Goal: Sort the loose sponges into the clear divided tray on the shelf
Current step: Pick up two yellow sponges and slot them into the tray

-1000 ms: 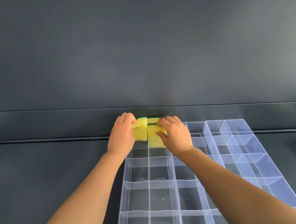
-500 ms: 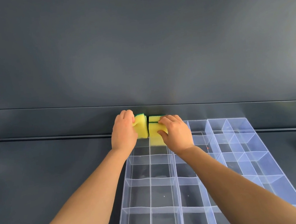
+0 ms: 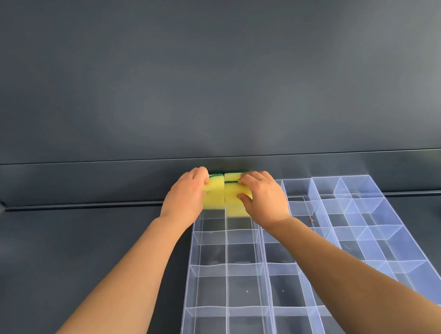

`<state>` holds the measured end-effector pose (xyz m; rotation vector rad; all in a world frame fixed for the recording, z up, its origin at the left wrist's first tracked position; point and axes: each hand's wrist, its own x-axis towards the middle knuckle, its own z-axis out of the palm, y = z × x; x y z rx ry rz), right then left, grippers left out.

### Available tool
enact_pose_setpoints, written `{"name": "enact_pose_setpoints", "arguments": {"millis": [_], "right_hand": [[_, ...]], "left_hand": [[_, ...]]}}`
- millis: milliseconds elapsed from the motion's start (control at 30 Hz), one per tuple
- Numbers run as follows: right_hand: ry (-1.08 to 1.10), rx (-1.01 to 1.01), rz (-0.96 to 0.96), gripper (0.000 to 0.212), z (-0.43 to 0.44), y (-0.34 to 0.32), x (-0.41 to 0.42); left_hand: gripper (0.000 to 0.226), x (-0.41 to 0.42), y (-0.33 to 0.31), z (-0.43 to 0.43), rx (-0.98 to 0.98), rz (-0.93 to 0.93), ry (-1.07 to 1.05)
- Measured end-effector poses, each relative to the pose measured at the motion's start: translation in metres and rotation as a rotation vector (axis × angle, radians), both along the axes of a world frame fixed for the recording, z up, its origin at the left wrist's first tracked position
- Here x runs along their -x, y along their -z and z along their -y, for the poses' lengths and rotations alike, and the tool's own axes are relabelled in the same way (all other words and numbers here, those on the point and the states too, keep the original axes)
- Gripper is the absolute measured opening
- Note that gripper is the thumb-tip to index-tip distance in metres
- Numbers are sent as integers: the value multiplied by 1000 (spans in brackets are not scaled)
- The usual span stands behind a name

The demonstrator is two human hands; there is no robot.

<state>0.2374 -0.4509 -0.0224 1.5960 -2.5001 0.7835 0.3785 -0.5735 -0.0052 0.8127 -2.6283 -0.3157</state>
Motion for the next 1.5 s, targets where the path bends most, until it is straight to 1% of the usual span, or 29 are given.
{"name": "enact_pose_setpoints", "arguments": {"millis": [33,133,200,333,433,500,600,633,733,833,900,1067,1167,1267,1333,1500], "right_hand": [[1,-1,-4,30,0,0,1],[-3,-4,-28,30,-1,1,2],[-10,-3,-53,30,-1,1,2],[-34,10,-104,30,-4,0,2],[-89,61,-146,28,-7,1,-2],[-117,95,-161,33,-8,5,-4],[-113,76,-124,38,-8,6,-4],[-111,62,-129,38,-7,6,-3],[-135,25,-148,37,-7,4,-3],[-144,-37,-133,46,-12,5,-4],[-104,-35,-119,48,-20,4,-3],[69,-80,-131,40,-57,-3,12],[175,-136,-175,38,-90,-6,25],[239,-194,-194,40,-126,-9,39],[285,-219,-202,42,-154,-11,50],[400,-252,-198,43,-231,-17,80]], "left_hand": [[21,0,-1,-1,9,-11,-4],[27,-4,-1,-6,64,-77,28],[20,-8,1,-8,107,-127,35],[13,-11,10,-10,115,-112,30],[7,-8,10,-11,161,-114,75],[3,-7,11,-11,173,-56,103],[29,-11,16,-9,210,3,128],[34,-11,16,-8,217,13,133],[33,-7,11,-6,178,44,115],[26,-5,3,-8,167,18,43],[22,-6,-2,-11,192,-26,34],[16,6,-10,-29,236,-67,104],[16,26,-15,-49,264,-29,174],[28,51,-18,-73,328,46,206],[32,70,-19,-94,377,92,235],[25,120,-19,-161,375,129,296]]}}
